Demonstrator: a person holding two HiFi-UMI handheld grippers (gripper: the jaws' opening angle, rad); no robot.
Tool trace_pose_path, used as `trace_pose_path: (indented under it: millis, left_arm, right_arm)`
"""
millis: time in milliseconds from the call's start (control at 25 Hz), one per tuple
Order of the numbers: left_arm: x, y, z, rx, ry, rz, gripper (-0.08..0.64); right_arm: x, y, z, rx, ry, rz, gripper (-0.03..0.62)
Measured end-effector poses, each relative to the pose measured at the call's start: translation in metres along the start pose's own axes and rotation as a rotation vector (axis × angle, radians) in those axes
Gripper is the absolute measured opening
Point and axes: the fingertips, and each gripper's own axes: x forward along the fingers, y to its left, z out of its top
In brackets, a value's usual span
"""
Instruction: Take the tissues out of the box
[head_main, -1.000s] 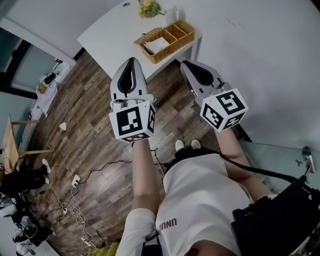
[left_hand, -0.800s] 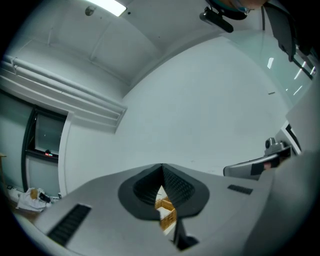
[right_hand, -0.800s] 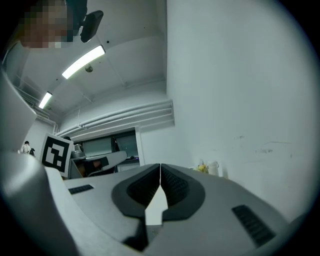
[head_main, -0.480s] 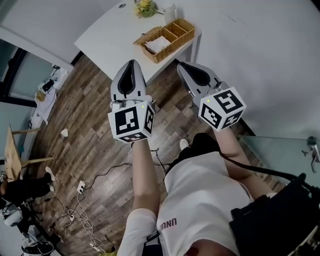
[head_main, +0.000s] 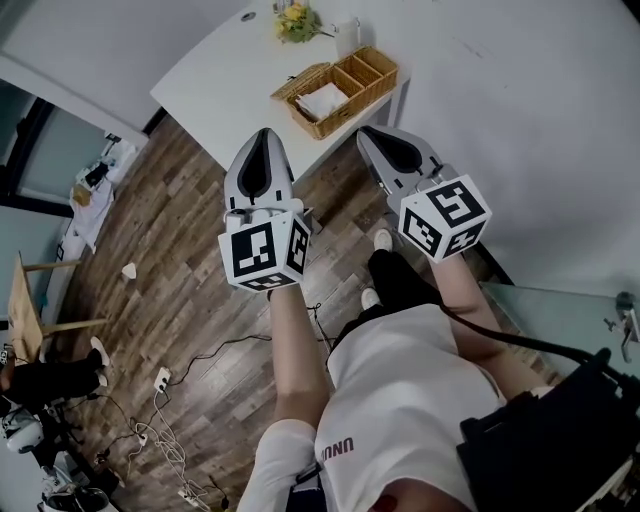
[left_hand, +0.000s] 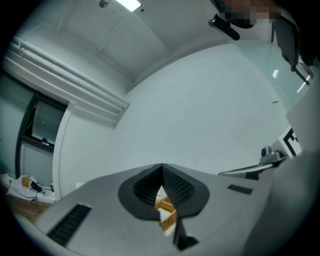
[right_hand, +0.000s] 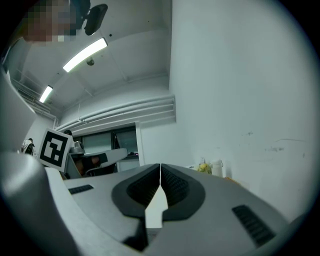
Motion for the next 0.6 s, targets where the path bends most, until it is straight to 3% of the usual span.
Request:
trace_pose_path:
  millis: [400,600]
  left_arm:
    - [0.051,0.020,-0.012,0.019,0.033,0.040,0.012]
    - [0.082,0.023,-0.021,0.008,0.056,0.054,0.012]
  right_arm:
    - [0.043,-0.064,0.008,0.026,-0.009,-0.064,0.021]
    - [0.064,-0.094,0.006,0.066,0.009,-0.055,0.021]
